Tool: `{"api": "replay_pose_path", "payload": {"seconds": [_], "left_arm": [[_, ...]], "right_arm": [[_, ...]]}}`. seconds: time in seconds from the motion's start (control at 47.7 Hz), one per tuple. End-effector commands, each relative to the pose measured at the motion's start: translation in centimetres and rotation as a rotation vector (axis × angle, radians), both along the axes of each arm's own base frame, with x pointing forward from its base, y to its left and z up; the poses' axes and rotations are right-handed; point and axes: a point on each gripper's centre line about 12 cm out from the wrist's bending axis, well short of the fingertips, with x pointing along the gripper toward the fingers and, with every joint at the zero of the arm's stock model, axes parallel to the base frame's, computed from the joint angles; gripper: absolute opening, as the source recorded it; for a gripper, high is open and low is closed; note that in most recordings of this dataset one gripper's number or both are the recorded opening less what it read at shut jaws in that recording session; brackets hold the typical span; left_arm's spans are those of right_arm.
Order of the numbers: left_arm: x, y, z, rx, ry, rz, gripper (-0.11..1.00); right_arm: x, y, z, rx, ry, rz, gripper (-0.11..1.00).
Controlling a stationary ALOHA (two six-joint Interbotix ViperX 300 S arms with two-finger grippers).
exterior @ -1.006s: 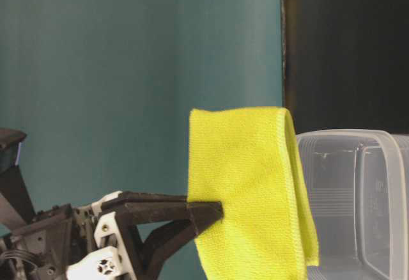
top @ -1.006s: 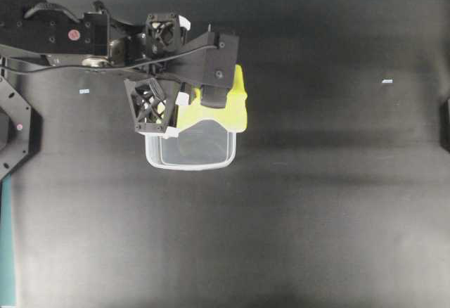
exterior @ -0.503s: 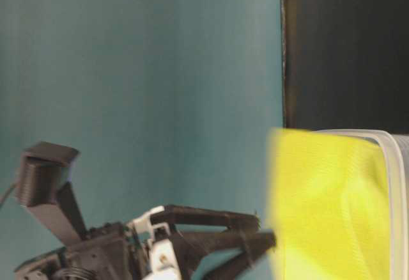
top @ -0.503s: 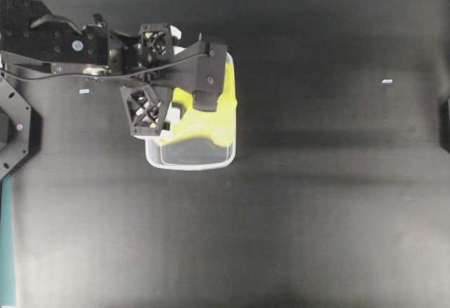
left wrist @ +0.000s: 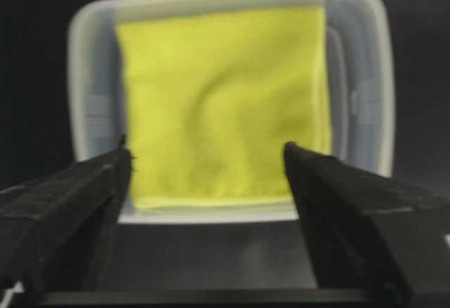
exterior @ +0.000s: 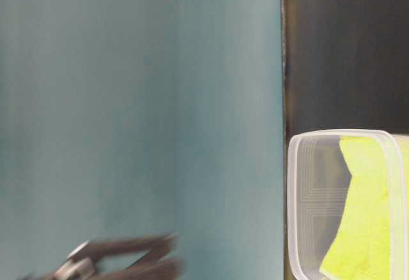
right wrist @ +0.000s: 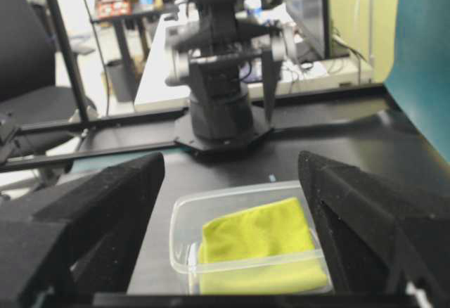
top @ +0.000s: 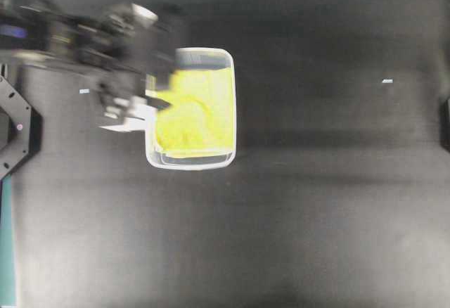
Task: Place the yellow towel into the container with the left arm.
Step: 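Lower the towel into the container and open the left gripper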
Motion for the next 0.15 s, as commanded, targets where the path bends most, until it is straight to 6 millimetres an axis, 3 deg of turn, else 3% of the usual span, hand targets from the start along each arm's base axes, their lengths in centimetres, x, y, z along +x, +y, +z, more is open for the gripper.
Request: {"api": "replay_pose_path", "payload": {"seconds": [0.0, 0.126], "left_arm": [[-2.8, -0.6, 2.7, 0.009, -0.138, -0.013, 0.83], [-6.4, -1.5, 3.3, 0.006, -0.240, -0.037, 0.82]], "right_arm": [[0.1, 0.0, 0.4, 0.003, -0.006, -0.002, 0.75], [0.3, 0.0, 0.0, 0.010, 0.009, -0.001, 0.75]]}}
